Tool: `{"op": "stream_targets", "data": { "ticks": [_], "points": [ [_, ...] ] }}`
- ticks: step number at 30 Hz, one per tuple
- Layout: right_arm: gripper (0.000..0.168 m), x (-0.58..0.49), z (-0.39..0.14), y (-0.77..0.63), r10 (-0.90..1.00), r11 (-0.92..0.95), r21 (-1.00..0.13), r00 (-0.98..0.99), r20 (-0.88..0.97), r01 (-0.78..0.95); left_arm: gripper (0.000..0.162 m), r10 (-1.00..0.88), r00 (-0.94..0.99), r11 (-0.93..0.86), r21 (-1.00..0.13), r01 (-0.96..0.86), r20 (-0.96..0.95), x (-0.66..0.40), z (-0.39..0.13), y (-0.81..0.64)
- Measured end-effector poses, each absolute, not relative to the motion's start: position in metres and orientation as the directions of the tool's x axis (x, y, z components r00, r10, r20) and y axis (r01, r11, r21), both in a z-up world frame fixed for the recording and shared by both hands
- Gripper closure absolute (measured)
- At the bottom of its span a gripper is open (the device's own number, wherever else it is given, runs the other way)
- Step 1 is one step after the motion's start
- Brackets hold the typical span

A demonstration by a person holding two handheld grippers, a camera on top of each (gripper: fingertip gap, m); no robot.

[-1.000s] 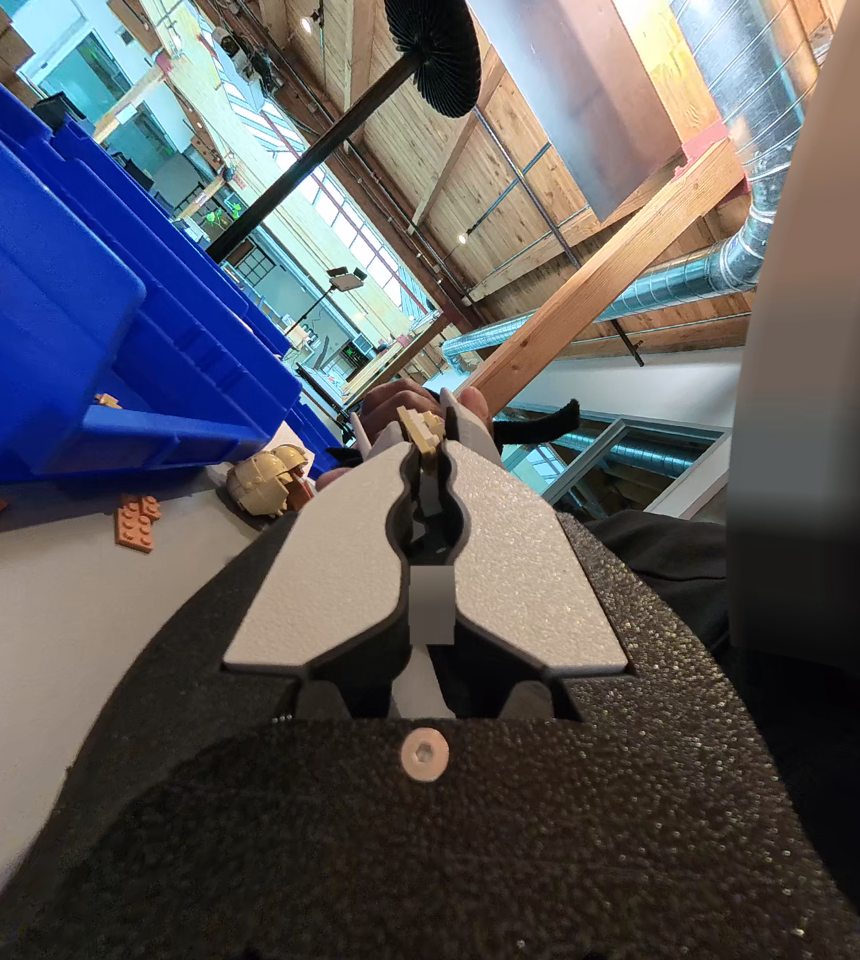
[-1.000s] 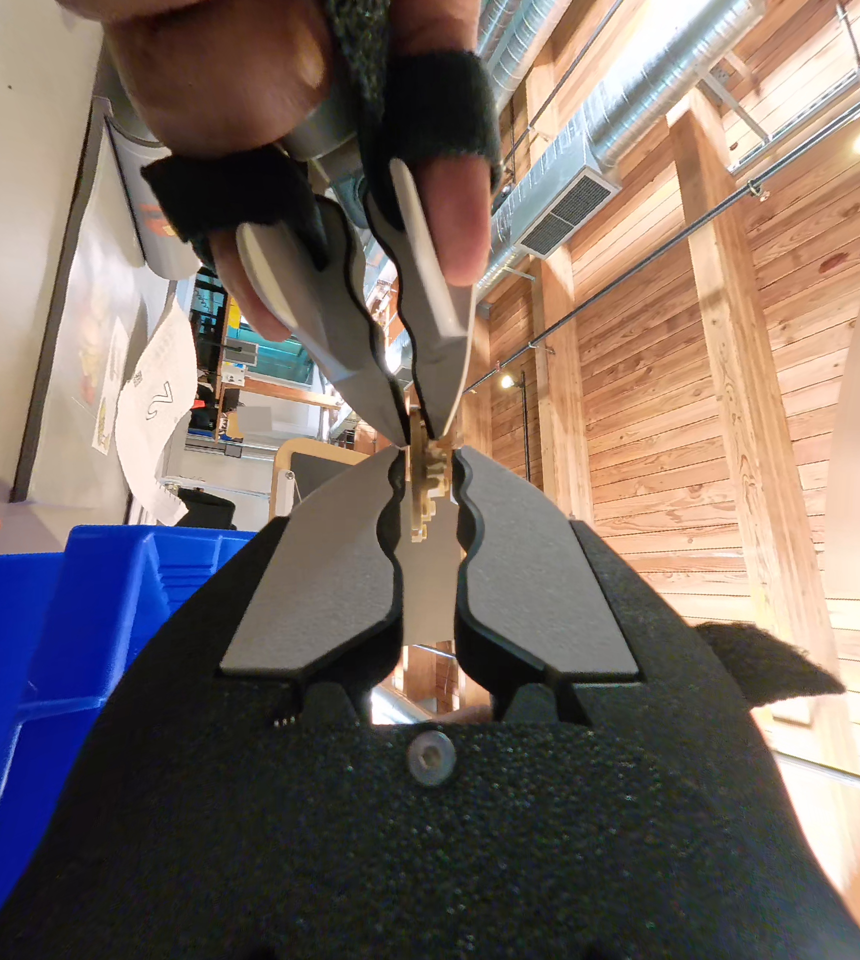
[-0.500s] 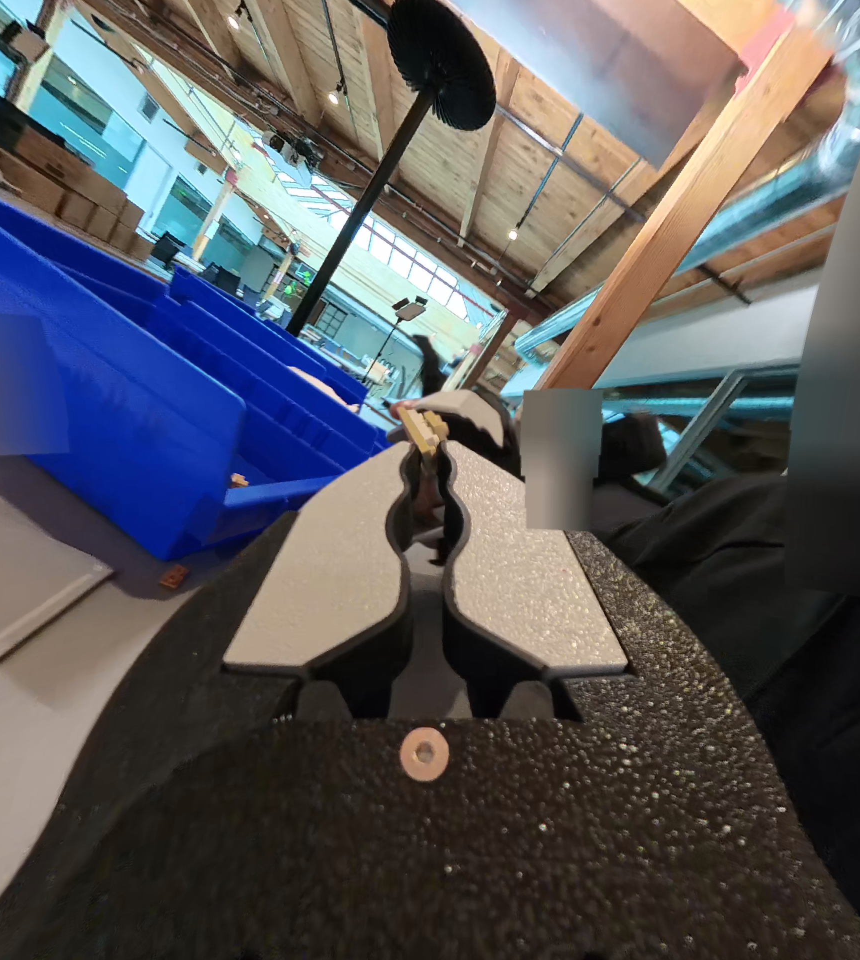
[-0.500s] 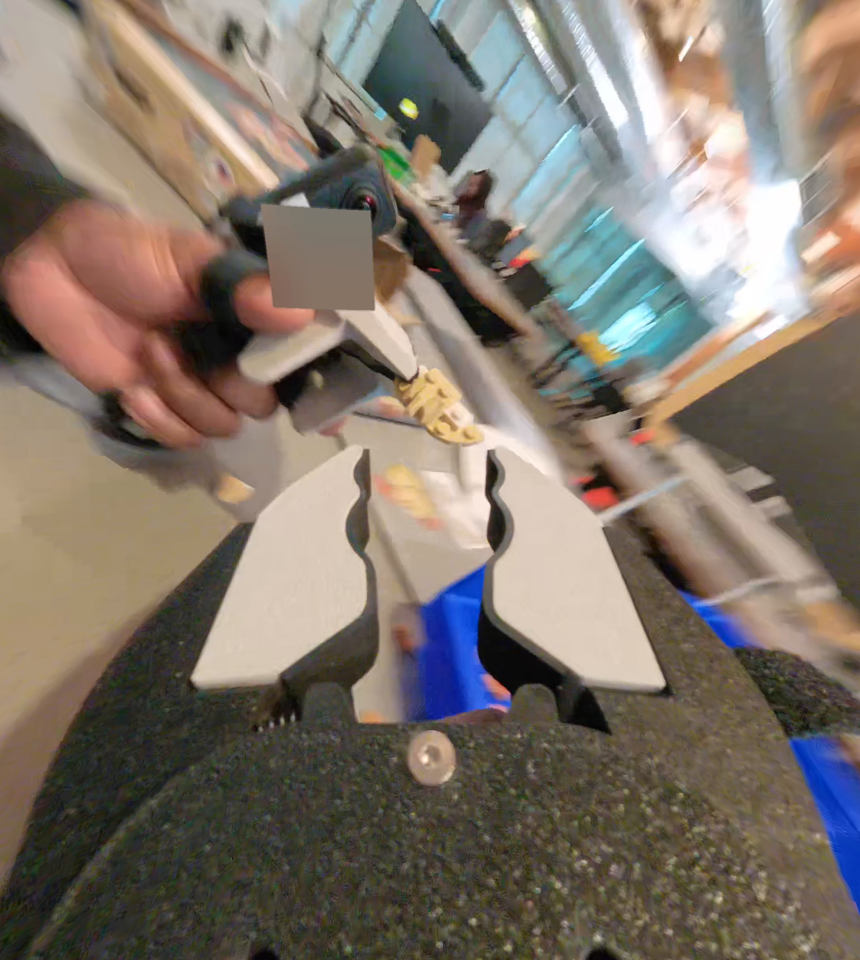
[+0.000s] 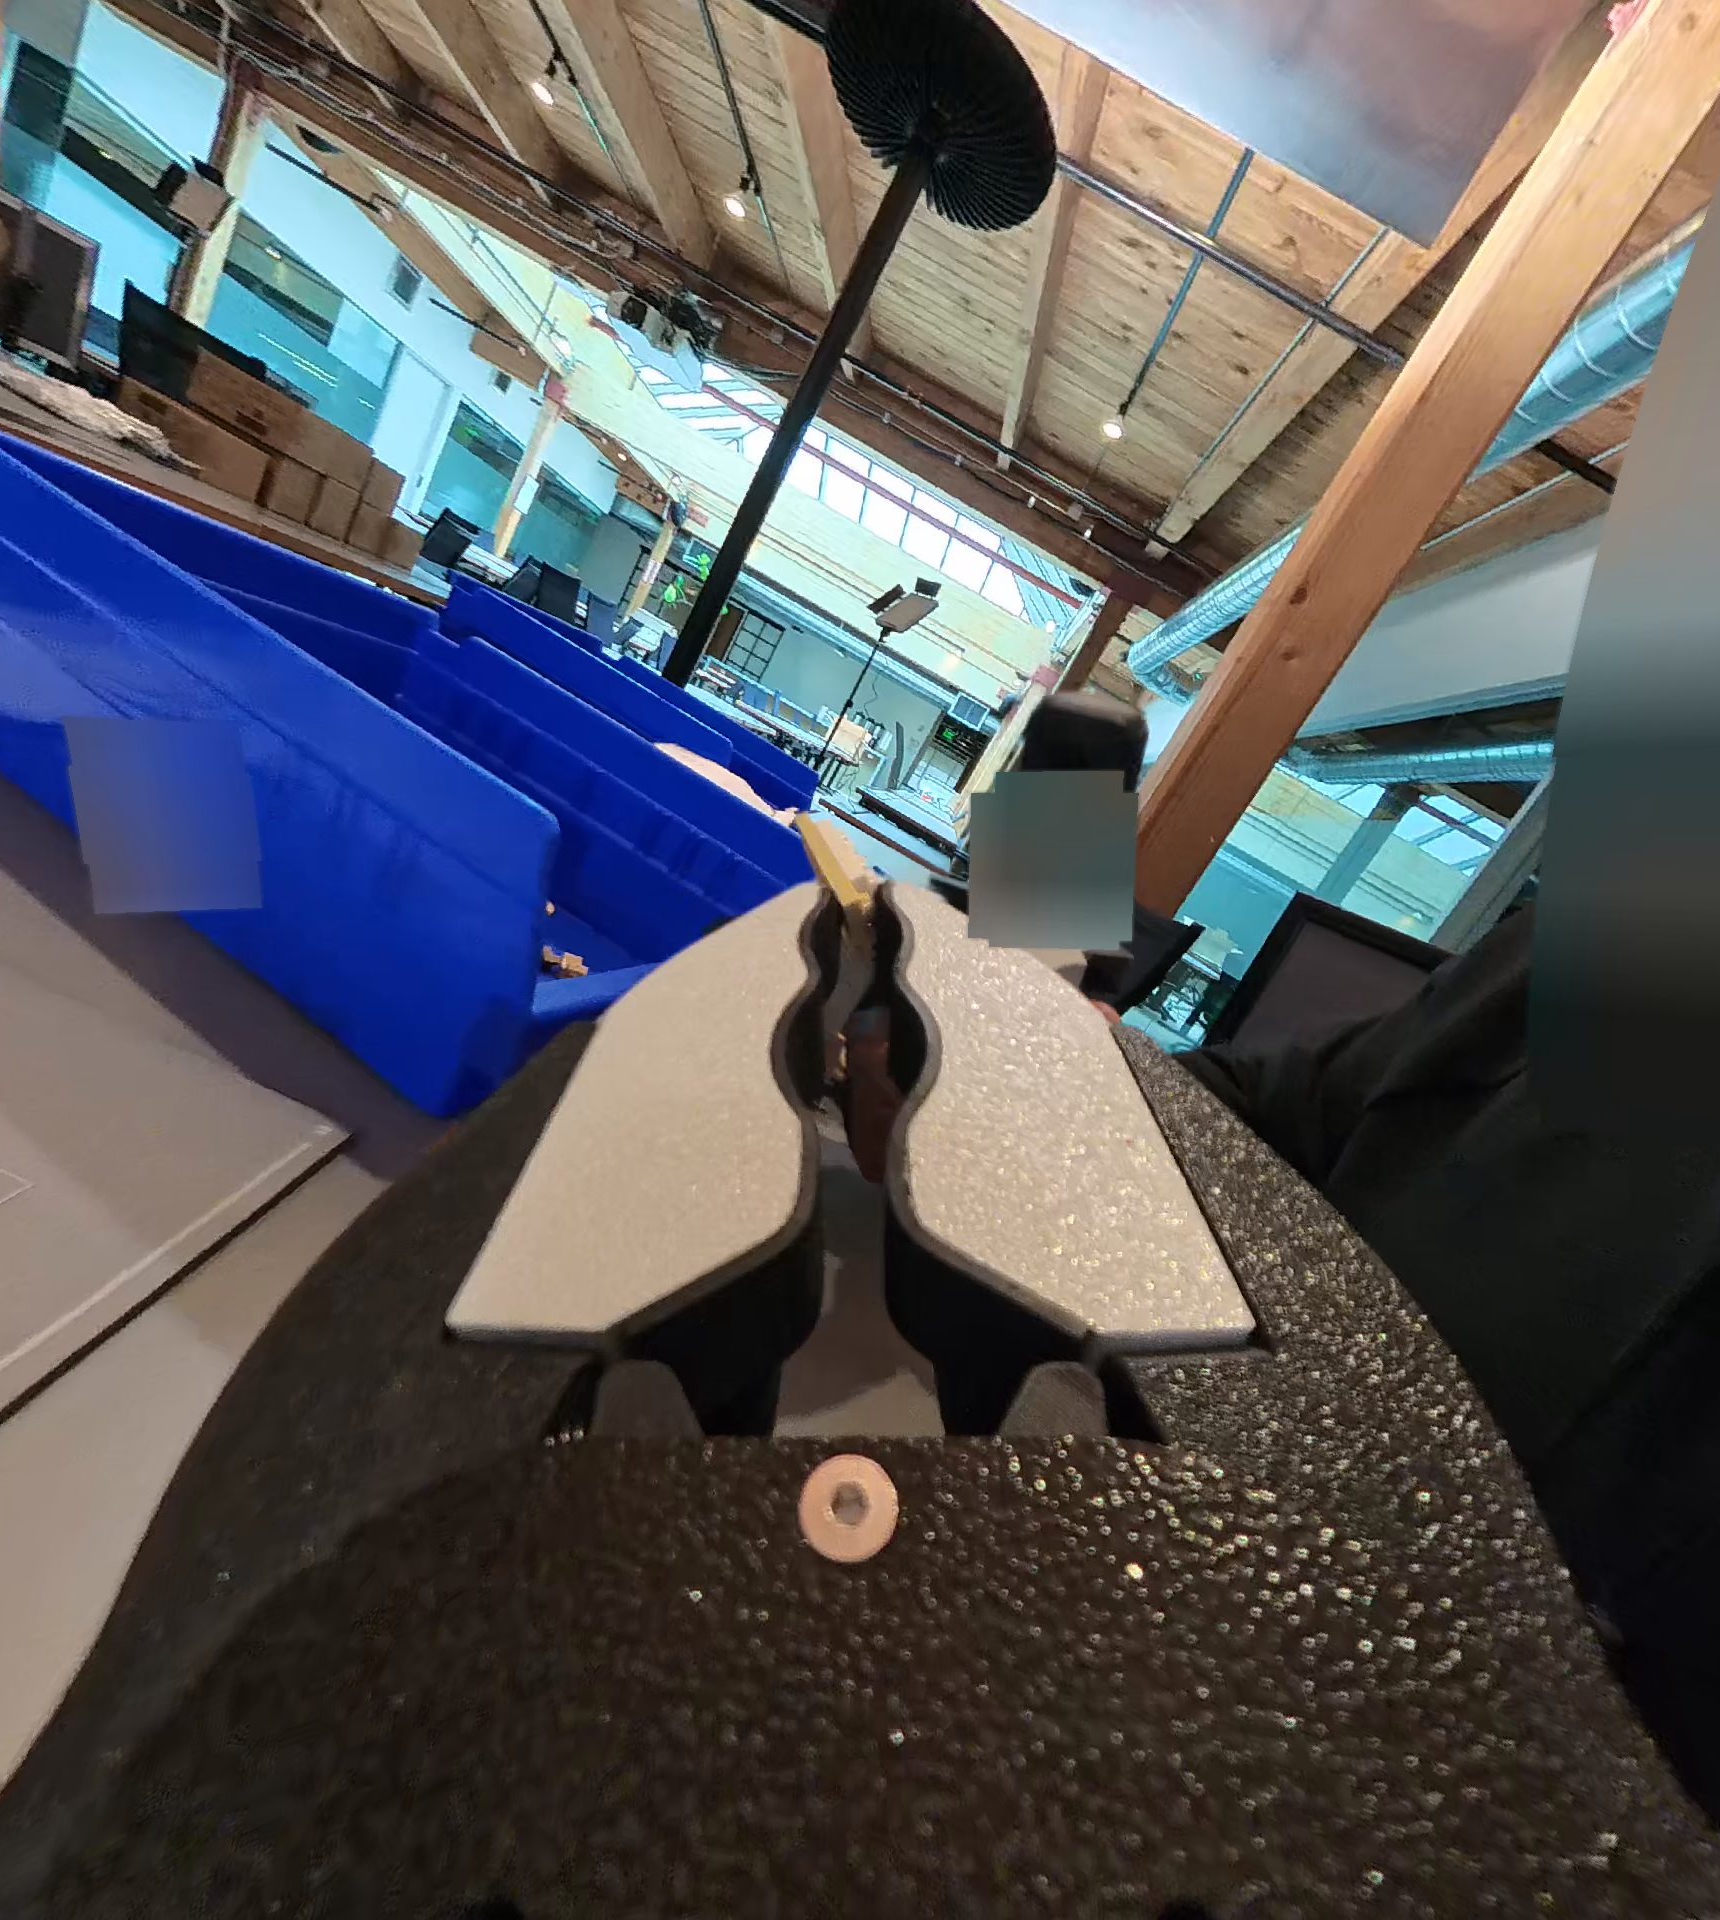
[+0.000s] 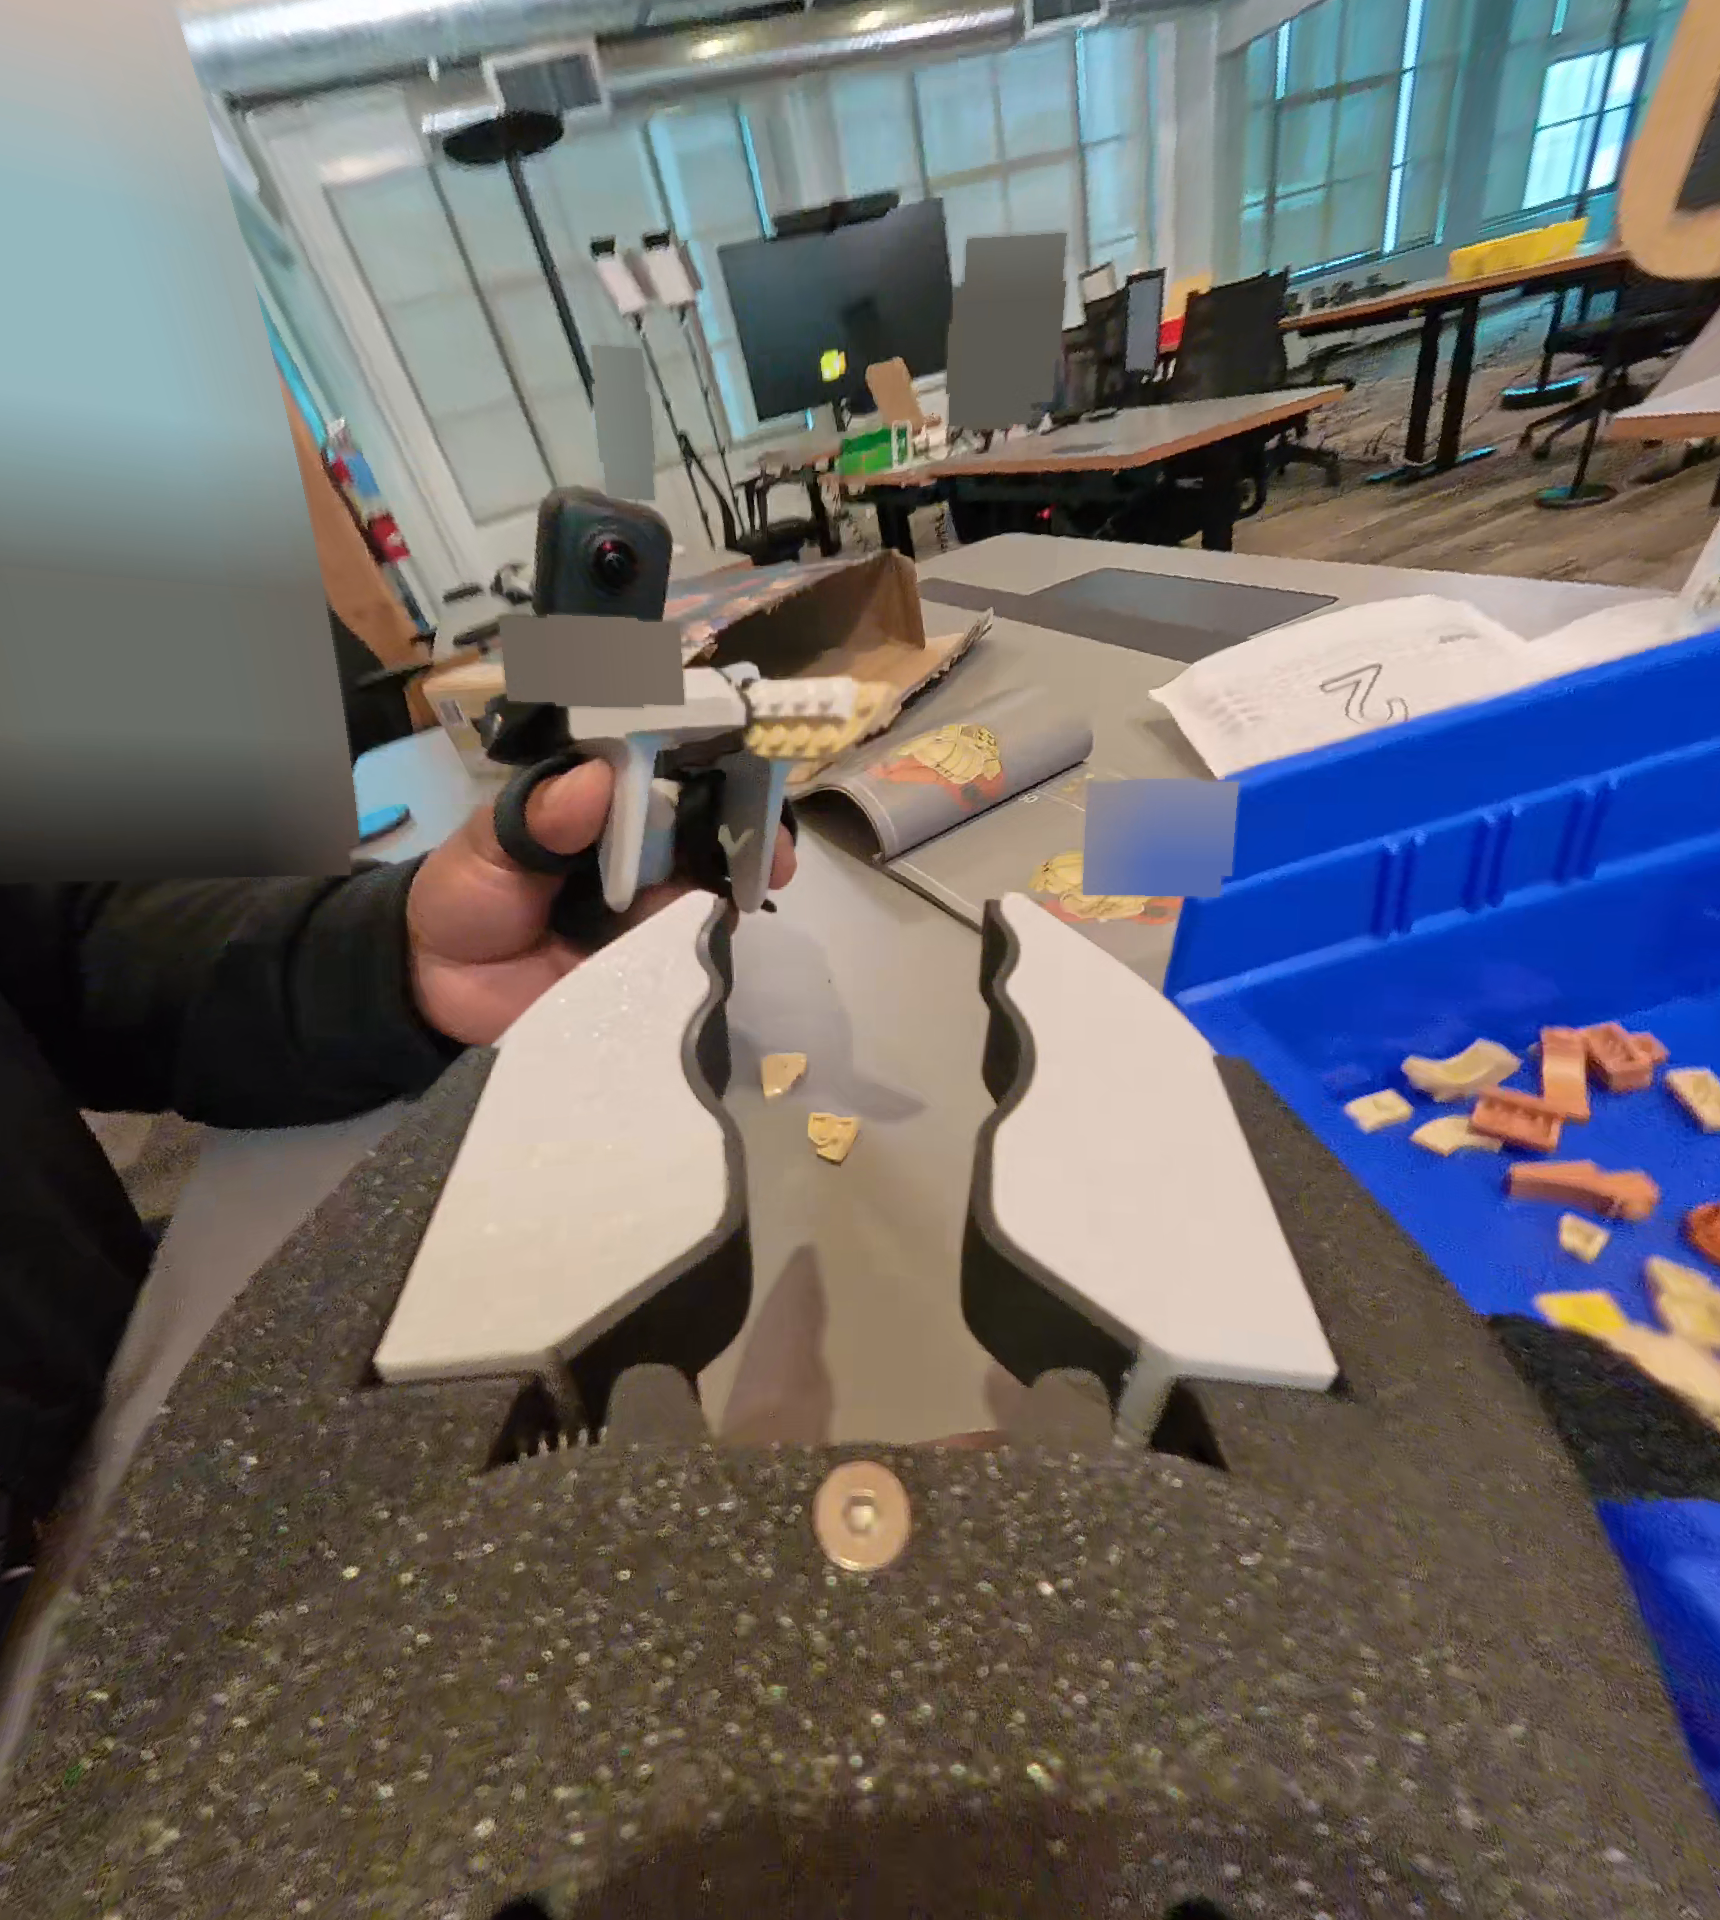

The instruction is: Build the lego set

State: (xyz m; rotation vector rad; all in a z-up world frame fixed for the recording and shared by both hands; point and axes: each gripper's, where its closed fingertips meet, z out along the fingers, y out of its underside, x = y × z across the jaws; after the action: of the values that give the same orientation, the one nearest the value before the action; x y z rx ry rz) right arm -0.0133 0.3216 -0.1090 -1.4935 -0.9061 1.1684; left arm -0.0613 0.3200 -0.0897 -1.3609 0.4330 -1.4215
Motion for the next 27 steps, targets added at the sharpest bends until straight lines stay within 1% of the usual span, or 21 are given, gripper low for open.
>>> {"op": "stream_targets", "data": {
  "ticks": [2,9,12,14,17,21,23,27],
  "points": [
    [0.125,-0.010,-0.114,0.314,0.929,-0.265,-0.963,0.254,-0.268,-0.047,0.156,-0.843,0.221,-0.363,-0.821,0.440,0.491,-0.063,-0.089,0.320],
    [0.128,-0.002,-0.123,0.296,0.928,-0.305,-0.952,0.224,-0.299,-0.010,0.156,-0.840,0.209,-0.373,-0.813,0.446,0.500,-0.064,-0.089,0.321],
    [0.131,0.002,-0.130,0.279,0.945,-0.297,-0.952,0.162,-0.283,0.069,0.156,-0.843,0.209,-0.371,-0.817,0.442,0.496,-0.063,-0.089,0.320],
    [0.134,0.007,-0.141,0.257,0.968,-0.247,-0.952,0.094,-0.234,0.178,0.156,-0.845,0.210,-0.369,-0.820,0.437,0.492,-0.062,-0.090,0.319],
    [0.137,0.020,-0.163,0.218,0.994,-0.092,-0.927,-0.020,-0.107,0.364,0.156,-0.847,0.206,-0.372,-0.824,0.428,0.489,-0.061,-0.090,0.318],
    [0.139,0.037,-0.186,0.175,0.982,0.137,-0.828,-0.184,0.042,0.543,0.156,-0.854,0.196,-0.378,-0.834,0.403,0.482,-0.056,-0.092,0.315],
    [0.137,0.041,-0.197,0.162,0.969,0.194,-0.777,-0.238,0.058,0.598,0.156,-0.856,0.187,-0.386,-0.837,0.388,0.482,-0.053,-0.093,0.313],
    [0.136,0.040,-0.205,0.146,0.950,0.231,-0.744,-0.310,0.034,0.627,0.156,-0.862,0.178,-0.388,-0.844,0.370,0.474,-0.048,-0.094,0.308]
  ]
}}
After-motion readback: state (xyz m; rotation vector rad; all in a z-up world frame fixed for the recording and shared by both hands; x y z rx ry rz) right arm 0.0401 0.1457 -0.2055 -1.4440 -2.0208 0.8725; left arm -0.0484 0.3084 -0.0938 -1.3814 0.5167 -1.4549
